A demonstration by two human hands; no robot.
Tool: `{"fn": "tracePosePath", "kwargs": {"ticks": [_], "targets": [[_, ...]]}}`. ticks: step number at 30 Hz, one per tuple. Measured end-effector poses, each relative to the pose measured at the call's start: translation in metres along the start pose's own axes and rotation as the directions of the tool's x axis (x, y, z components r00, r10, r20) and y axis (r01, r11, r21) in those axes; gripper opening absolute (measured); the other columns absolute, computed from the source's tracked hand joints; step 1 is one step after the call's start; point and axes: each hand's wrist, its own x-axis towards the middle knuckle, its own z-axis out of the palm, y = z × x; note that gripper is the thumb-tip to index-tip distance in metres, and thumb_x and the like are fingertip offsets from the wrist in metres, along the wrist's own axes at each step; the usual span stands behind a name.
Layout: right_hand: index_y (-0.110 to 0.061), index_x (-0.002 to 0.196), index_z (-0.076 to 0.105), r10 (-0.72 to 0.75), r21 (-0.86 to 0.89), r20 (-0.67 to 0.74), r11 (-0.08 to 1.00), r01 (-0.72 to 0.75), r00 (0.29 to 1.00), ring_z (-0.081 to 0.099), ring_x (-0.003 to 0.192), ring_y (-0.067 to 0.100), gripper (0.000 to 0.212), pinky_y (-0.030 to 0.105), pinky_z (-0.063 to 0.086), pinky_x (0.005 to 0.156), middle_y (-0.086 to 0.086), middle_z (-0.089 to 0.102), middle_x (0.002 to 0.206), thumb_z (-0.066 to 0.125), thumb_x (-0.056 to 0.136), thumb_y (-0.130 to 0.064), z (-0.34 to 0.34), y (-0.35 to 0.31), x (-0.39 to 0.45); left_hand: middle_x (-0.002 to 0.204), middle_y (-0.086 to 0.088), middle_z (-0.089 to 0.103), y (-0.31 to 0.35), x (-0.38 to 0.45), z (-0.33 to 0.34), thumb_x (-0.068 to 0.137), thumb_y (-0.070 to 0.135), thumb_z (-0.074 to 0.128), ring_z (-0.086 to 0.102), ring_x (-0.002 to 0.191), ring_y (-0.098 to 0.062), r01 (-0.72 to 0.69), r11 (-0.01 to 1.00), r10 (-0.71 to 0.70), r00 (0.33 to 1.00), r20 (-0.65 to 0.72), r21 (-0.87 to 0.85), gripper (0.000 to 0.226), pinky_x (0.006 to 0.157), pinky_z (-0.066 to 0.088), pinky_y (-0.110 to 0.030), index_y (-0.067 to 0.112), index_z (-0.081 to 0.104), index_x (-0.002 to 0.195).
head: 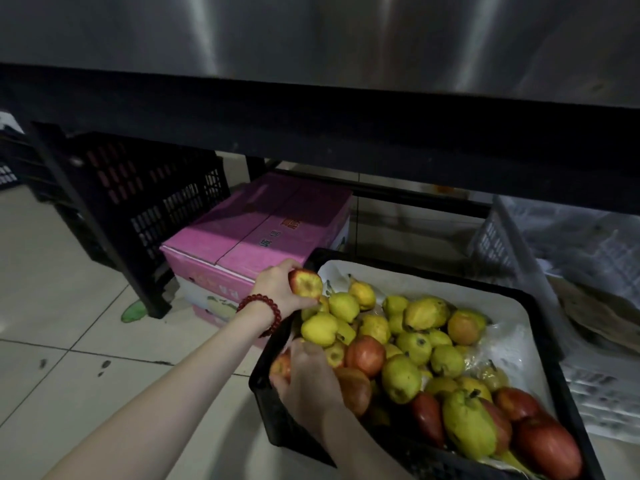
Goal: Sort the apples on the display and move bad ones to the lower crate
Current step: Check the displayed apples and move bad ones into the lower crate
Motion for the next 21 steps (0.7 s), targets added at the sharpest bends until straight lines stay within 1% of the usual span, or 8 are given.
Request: {"fn": "tracePosePath", "kwargs": {"ticks": [3,6,9,11,13,16,19,21], "targets": [[-0.01,0.137,0.039,0.205,-0.095,0.057,0.975,-0.2,0.977,0.039,0.129,0.034,0.082,0.037,0.031,0.107,0.015,0.045,0.139,0.061,0.078,-0.063,0.013,0.009,0.018,0.112,-0.007,0.065,0.002,-0.003,0.0,0.063,0.038,0.084,0.059,0.105,-0.023,-0.006,1.0,0.006,1.0,0.01,0.004,0.067,0.082,0.041,-0.022,0.02,0.055,0.121],[-0.01,0.133,0.04,0.252,-0.135,0.116,0.962,-0.236,0.961,0.043,0.129,0.032,0.09,0.04,0.032,0.106,0.01,0.053,0.136,0.059,0.07,-0.073,0.021,0.008,0.029,0.112,-0.007,0.064,0.006,-0.004,0.002,0.062,0.039,0.085,0.058,0.105,-0.023,-0.016,1.0,0.016,0.999,0.031,0.001,0.067,0.082,0.04,-0.021,0.021,0.055,0.12],[-0.014,0.127,0.041,0.24,-0.086,0.066,0.968,-0.234,0.968,0.049,0.124,0.03,0.082,0.039,0.037,0.102,0.008,0.057,0.131,0.062,0.069,-0.07,0.024,0.011,0.032,0.109,-0.006,0.065,0.01,-0.007,0.004,0.06,0.04,0.086,0.058,0.1,-0.02,-0.022,1.0,0.022,0.999,0.037,-0.022,0.067,0.079,0.041,-0.021,0.024,0.055,0.117],[-0.013,0.126,0.04,0.21,0.007,0.028,0.978,-0.21,0.977,0.052,0.12,0.029,0.078,0.037,0.04,0.098,0.008,0.057,0.128,0.066,0.07,-0.062,0.022,0.014,0.028,0.107,-0.004,0.064,0.014,-0.009,0.001,0.059,0.04,0.086,0.055,0.094,-0.017,-0.029,0.999,0.03,0.998,0.046,-0.03,0.066,0.077,0.041,-0.022,0.025,0.055,0.115],[-0.013,0.126,0.037,0.189,0.217,-0.031,0.96,-0.178,0.981,0.052,0.117,0.029,0.079,0.035,0.043,0.094,0.008,0.051,0.126,0.074,0.067,-0.05,0.011,0.016,0.023,0.105,-0.003,0.063,0.02,-0.014,-0.006,0.059,0.039,0.086,0.054,0.091,-0.016,-0.037,0.998,0.038,0.998,0.044,-0.044,0.066,0.076,0.041,-0.022,0.025,0.054,0.114],[-0.021,0.115,0.041,0.259,0.582,-0.132,0.801,-0.137,0.957,0.054,0.109,0.023,0.076,0.032,0.048,0.092,0.005,0.051,0.117,0.082,0.055,-0.043,-0.024,0.02,0.016,0.104,-0.004,0.063,0.03,-0.024,-0.018,0.057,0.04,0.086,0.058,0.093,-0.019,-0.041,0.995,0.043,0.999,0.022,-0.086,0.064,0.076,0.044,-0.024,0.026,0.054,0.109],[-0.027,0.093,0.054,0.269,0.685,-0.235,0.728,-0.037,0.934,0.064,0.087,0.016,0.056,0.02,0.051,0.071,-0.003,0.066,0.09,0.084,0.048,-0.041,-0.072,0.031,0.0,0.102,-0.003,0.064,0.045,-0.035,-0.031,0.057,0.042,0.085,0.059,0.092,-0.02,-0.043,0.987,0.04,0.999,-0.027,-0.152,0.062,0.073,0.041,-0.024,0.026,0.051,0.106],[-0.024,0.092,0.057,0.272,0.683,-0.286,0.731,-0.003,0.919,0.064,0.078,0.012,0.049,0.016,0.046,0.065,-0.008,0.067,0.082,0.088,0.057,-0.038,-0.106,0.037,-0.02,0.107,0.0,0.063,0.057,-0.045,-0.039,0.059,0.044,0.084,0.06,0.098,-0.019,-0.048,0.972,0.04,0.998,-0.039,-0.23,0.067,0.08,0.046,-0.025,0.029,0.051,0.116]]}}
